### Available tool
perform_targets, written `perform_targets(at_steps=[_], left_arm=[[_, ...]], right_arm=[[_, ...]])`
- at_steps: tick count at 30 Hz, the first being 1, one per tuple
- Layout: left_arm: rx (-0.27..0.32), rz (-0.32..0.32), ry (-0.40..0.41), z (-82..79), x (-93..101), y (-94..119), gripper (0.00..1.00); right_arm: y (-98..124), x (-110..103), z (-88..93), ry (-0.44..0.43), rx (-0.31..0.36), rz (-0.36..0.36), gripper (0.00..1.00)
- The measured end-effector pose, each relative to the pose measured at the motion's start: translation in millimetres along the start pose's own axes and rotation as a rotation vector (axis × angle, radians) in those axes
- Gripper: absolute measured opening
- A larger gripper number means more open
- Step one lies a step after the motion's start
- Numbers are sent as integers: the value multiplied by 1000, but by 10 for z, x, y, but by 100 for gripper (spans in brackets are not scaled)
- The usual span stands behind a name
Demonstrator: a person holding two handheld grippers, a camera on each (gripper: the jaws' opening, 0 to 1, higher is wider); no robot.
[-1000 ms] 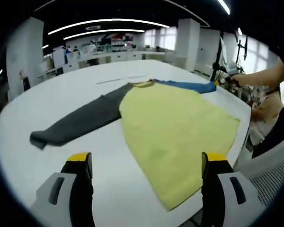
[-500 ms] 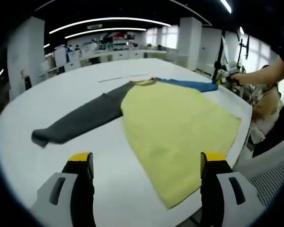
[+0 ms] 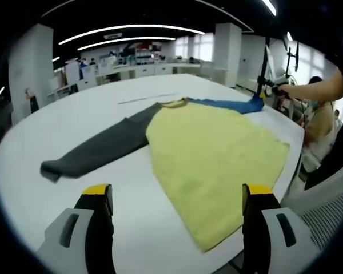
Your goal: Fold the garment on the visible template until the final outline fits inside the template.
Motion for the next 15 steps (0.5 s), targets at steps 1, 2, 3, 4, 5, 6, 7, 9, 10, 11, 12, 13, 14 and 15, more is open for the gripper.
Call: perform_targets(at_steps=[1, 2, 3, 4, 5, 6, 7, 9, 10, 11, 12, 13, 14, 15], left_arm=[[2, -2, 0, -8, 4, 9, 91], [3, -3, -1, -10, 5, 12, 91], [6, -4, -1, -15, 6, 20, 91], [8, -4, 0, -18, 7, 24, 90], [9, -7, -1, -25, 11, 30, 91], [11, -8, -3, -33, 17, 38, 91], [12, -9, -4, -36, 18, 42, 90], [16, -12, -6, -40, 19, 52, 91], [18, -11, -7, -43, 22, 57, 91], [18, -11, -8, -43, 21, 61, 91], [18, -12, -12, -46, 24, 66, 91], [16, -12, -14, -45, 22, 69, 91], [16, -12, -16, -46, 23, 72, 91], [17, -12, -17, -47, 22, 76, 91]], right_arm=[[11, -21, -6, -1, 2, -4, 0], [37, -65, -11, -9, 2, -11, 0], [47, -86, -17, -22, 0, -16, 0], [64, -115, -20, -30, 0, -21, 0], [85, -152, -28, -34, 5, -27, 0], [106, -197, -32, -38, 4, -36, 0], [111, -212, -35, -39, 4, -39, 0], [138, -280, -44, -45, 5, -55, 0], [154, -321, -50, -51, 8, -65, 0], [164, -350, -57, -54, 10, -74, 0], [125, -337, -93, -60, 7, -80, 0], [115, -350, -105, -57, 6, -81, 0], [116, -375, -113, -50, 3, -84, 0], [123, -410, -123, -47, 2, -90, 0]])
Point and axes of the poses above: the point that each gripper's makers call its tool centre point, and the gripper's own axes: y roughly backward along the fingers, x roughly to its right, z roughly out of its underside, the point moved 10 cm from there along y, roughly backward along the fingers, and after that the axes turned 12 degrees about -y, right-handed, at the moved point
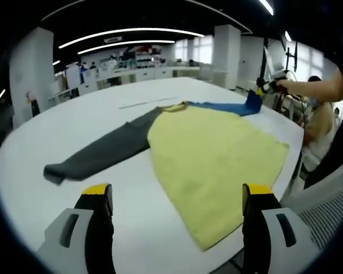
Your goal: Fold the garment on the visible template until the final outline fits inside the template.
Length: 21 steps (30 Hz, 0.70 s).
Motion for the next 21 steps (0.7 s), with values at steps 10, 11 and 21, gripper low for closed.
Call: perform_targets(at_steps=[10, 11, 21], left_arm=[[4, -16, -18, -2, 0, 25, 92], [6, -16, -20, -5, 5, 26, 93], [30, -3, -49, -18, -11, 33, 98]], right_arm=[[-70, -337, -39, 10, -17, -115, 0], [-46, -421, -19, 14, -19, -125, 0], [22, -859, 43, 40, -47, -180, 0]])
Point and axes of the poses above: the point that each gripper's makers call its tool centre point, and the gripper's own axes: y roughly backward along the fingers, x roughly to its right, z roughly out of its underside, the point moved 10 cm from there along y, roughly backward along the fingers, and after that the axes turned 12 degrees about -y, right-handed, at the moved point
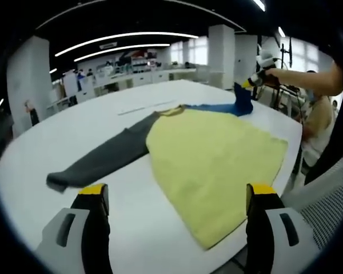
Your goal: Fold the garment on the visible template until the final outline fits inside the template.
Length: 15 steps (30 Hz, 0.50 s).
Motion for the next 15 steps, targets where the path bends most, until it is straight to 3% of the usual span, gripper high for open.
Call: perform_targets(at_steps=[9, 15], left_arm=[[-1, 8, -23, -16, 20, 28, 99], [0, 11, -22, -19, 27, 34, 99]], right_arm=[[-207, -180, -27, 90, -22, -11, 0], [-280, -367, -2, 95, -32, -49, 0]])
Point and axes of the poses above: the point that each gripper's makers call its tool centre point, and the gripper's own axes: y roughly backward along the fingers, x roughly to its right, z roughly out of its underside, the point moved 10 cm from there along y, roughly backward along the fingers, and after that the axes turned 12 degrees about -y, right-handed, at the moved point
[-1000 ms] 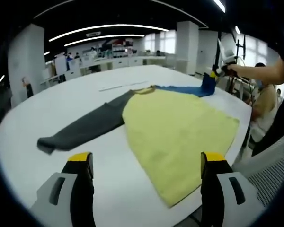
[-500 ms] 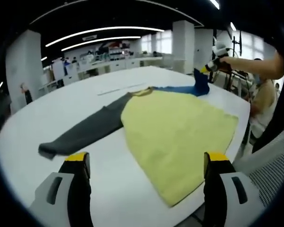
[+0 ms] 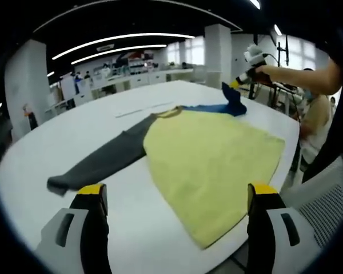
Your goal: Fold the garment on the visible template until the final outline fits inside the template.
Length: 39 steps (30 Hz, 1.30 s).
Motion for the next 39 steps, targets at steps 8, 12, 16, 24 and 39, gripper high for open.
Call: perform_targets(at_steps=[8, 12, 16, 24, 39], left_arm=[[-5, -1, 2, 51, -30, -18, 99], [-10, 4, 0, 68, -49, -41, 99], [-6, 13, 1, 68, -58, -55, 99], [-13, 24, -6, 72, -51, -59, 99], [38, 46, 14, -78, -45, -48, 99]], right_arm=[[-143, -201, -2, 22, -24, -43, 0], [-212, -299, -20, 26, -31, -61, 0], [-190, -459, 25, 19, -29, -77, 0], [-283, -648, 26, 2, -33, -106, 0], [-496, -1048, 84, -25, -57, -161, 0]])
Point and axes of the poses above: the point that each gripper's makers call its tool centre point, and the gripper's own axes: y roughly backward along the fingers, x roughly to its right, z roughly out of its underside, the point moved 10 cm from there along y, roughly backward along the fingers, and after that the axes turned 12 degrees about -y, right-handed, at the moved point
